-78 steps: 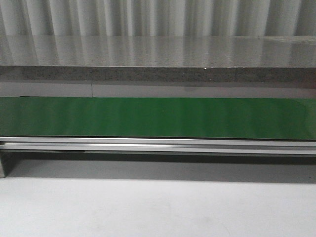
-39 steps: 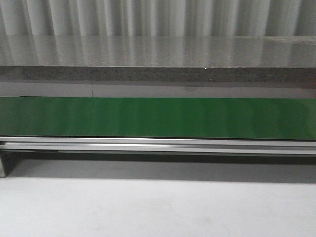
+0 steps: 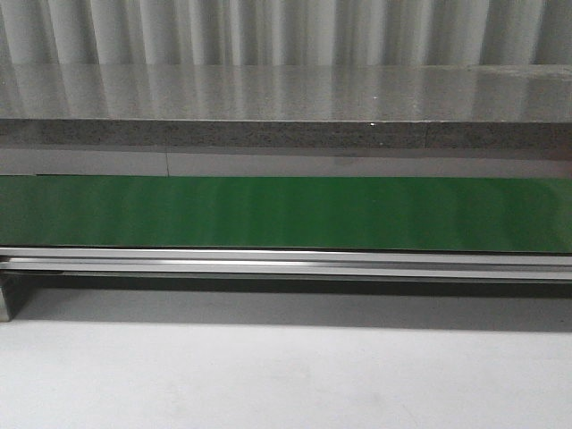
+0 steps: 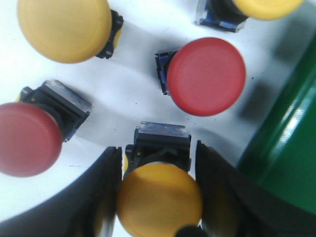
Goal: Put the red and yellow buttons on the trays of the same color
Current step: 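Grasp the yellow button with the left gripper and carry it onto the belt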
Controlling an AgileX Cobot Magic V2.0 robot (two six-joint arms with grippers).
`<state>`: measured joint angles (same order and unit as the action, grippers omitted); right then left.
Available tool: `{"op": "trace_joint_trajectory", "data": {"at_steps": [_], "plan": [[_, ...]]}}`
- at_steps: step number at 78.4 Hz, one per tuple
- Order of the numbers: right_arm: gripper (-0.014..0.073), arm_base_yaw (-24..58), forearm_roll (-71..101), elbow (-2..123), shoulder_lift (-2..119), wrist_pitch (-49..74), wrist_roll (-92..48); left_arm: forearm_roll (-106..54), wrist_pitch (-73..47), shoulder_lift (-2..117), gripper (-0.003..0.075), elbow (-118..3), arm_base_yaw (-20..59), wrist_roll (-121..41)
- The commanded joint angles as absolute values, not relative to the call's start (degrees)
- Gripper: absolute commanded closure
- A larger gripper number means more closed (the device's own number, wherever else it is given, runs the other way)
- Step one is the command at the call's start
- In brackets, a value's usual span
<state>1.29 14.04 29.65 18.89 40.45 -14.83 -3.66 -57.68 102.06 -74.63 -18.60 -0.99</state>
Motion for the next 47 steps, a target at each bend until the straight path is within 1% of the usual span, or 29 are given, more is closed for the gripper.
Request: {"op": "trace_joint_trajectory", "data": {"at_steps": [1,12,23,42,47], "plan": [[0.0660,1.51,14.89,30.87,19.10,36.80,-15.55,-4.49,-57.79,95.45,0.0598,-76.45,-18.39,-1.53],[0.0660,1.51,14.89,30.87,19.10,36.80,-15.55,-5.27,-58.48,90.70,0.0598,-76.45,-17.65,-1.69],[0.0660,1.51,14.89,30.87,19.10,36.80,-15.55,-5.13,-57.99,87.38,0.0598,-76.45,-14.57,-1.84],[0.0660,1.51,14.89,30.87,19.10,36.80,-15.55,-3.68,-57.28,88.58,0.0598,-76.59,-5.29,-1.84],[0.0660,1.51,14.89,30.87,19.10,36.80,-15.55,-3.68,-57.18,89.58,0.0598,-76.77,-4.08,-1.84]]}}
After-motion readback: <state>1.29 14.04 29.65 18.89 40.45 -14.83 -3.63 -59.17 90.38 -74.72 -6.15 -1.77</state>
